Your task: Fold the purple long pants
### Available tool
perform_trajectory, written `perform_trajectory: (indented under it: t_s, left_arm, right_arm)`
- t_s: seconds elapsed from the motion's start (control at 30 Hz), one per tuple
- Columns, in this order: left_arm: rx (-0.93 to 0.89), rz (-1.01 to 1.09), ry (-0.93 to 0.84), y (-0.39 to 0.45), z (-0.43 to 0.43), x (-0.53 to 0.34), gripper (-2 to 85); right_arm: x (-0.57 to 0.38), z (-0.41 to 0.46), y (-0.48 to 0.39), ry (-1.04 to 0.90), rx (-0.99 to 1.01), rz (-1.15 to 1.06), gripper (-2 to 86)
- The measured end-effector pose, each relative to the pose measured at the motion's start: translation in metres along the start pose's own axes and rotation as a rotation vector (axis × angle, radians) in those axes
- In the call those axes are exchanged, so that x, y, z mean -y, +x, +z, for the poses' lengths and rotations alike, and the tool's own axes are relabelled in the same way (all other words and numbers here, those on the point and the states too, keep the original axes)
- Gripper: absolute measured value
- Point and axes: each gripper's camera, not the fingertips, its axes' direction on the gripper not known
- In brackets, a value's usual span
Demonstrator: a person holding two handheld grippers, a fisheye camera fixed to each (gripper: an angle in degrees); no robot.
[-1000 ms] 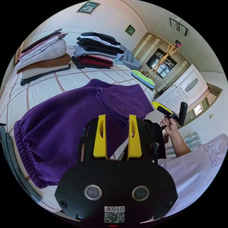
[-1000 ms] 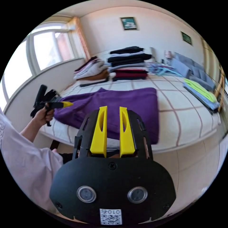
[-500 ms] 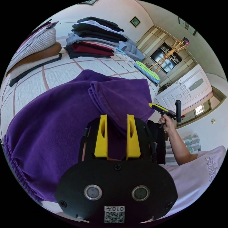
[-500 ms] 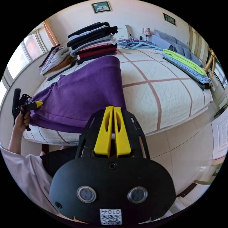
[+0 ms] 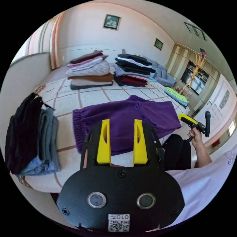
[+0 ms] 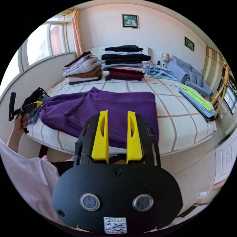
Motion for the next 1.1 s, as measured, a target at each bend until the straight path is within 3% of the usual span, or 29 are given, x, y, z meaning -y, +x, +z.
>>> perform_trajectory:
  t_s: [0.17,0.33,0.77,0.87,1.1]
  left_arm:
    - [0.054,-0.423,0.045,-0.087,-0.047,-0.083,16.7]
    - [-0.186,-0.682,0.132,-0.113,-0.022,-0.125,17.3]
    - [-0.268,-0.767,0.136,-0.093,0.02,-0.118,13.4]
    - [-0.223,-0.665,0.193,-0.067,-0.001,-0.106,11.9]
    - [0.015,0.081,0.184,0.117,-0.057,0.042,11.0]
  right_arm:
    - [0.016,0.015,-0.041,0.008,0.08,-0.133,11.7]
    - [0.023,0.023,-0.049,-0.001,0.113,-0.172,11.7]
    - [-0.004,0.045,-0.003,-0.016,0.168,-0.083,10.5]
    - [-0.002,0.064,-0.005,-0.065,0.188,-0.127,10.6]
    - [-0.007,0.111,0.025,-0.146,0.281,-0.055,11.0]
